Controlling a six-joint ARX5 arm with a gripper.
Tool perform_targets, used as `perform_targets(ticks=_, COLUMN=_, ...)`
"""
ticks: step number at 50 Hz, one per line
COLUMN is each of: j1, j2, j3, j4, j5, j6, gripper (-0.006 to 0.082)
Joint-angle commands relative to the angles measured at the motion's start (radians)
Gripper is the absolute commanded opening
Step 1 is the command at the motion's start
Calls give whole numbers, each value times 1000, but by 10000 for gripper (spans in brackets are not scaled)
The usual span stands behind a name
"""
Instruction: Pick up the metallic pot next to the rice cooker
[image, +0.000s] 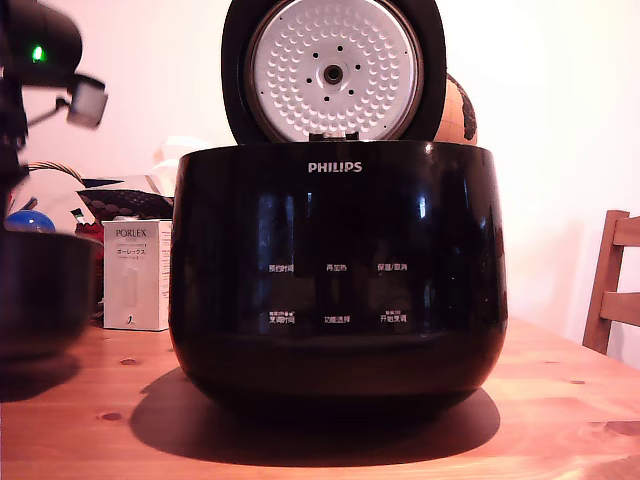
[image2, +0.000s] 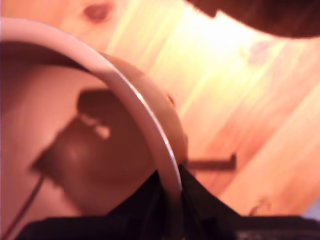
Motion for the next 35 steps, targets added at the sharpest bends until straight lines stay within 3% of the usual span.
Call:
perform_targets(ticks=1, j1=-31, j2=-5, j3=80, j4=-13, j5=-21, j6=-28, gripper=-20)
perform_targets(ticks=16, j1=-127, j2=-8, j3=284, j4=-180, j5=-71, j6=-114, gripper=-20)
perform_targets(ticks=35, j1=-148, j2=-40, j3=296, j4=-180, j5=-87, j6=-132, gripper=-20)
